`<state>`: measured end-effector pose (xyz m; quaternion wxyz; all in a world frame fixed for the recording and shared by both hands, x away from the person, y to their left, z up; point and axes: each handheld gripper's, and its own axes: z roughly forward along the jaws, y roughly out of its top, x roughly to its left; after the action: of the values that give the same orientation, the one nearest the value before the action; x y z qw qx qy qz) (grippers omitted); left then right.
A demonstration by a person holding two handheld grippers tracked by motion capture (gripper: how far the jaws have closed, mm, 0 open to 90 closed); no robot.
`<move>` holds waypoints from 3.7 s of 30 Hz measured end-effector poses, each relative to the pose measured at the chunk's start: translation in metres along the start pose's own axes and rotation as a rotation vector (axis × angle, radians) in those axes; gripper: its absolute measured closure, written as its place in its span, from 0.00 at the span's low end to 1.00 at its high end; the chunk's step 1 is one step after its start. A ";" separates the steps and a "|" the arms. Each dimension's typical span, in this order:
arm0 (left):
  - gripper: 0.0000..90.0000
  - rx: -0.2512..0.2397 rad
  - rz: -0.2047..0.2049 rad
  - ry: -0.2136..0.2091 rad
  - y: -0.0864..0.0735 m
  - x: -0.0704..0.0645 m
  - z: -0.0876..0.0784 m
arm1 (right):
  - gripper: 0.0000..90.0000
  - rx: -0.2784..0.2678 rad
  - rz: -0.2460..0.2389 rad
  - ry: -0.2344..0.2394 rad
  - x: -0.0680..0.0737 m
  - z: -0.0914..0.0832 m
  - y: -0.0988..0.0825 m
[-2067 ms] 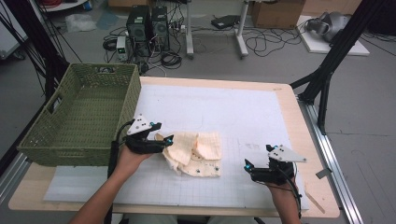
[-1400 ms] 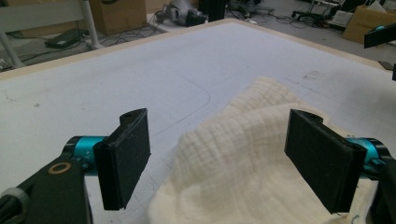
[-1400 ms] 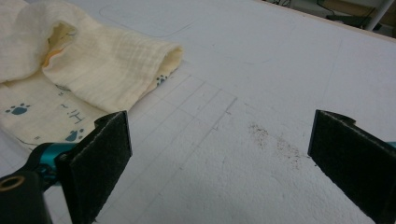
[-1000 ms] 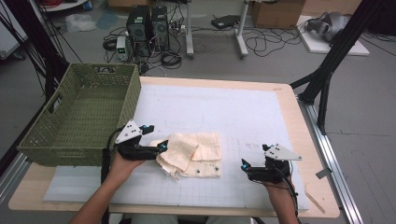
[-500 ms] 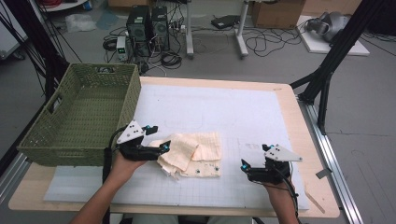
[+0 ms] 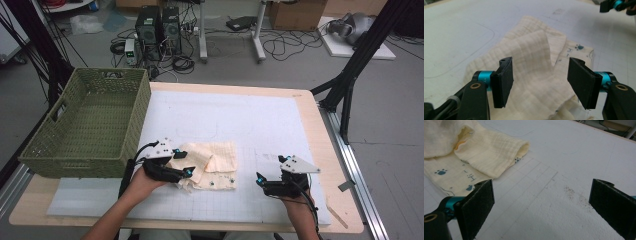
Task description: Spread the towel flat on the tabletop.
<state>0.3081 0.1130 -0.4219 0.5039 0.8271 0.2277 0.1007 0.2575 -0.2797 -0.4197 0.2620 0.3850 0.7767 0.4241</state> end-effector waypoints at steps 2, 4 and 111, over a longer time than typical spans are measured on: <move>0.41 0.046 0.018 0.004 -0.002 -0.004 0.009 | 0.06 0.001 -0.003 0.001 0.000 -0.001 -0.001; 0.41 0.073 0.033 0.009 -0.003 -0.005 0.012 | 0.06 -0.003 -0.005 -0.001 -0.001 -0.002 -0.001; 0.93 -0.096 -0.226 0.227 0.006 0.063 0.007 | 0.99 0.217 -0.170 0.296 0.028 0.067 0.016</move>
<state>0.3676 0.1350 -0.4242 0.5219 0.7546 0.3698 0.1468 0.2964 -0.2205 -0.4415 0.1367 0.2776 0.8776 0.3661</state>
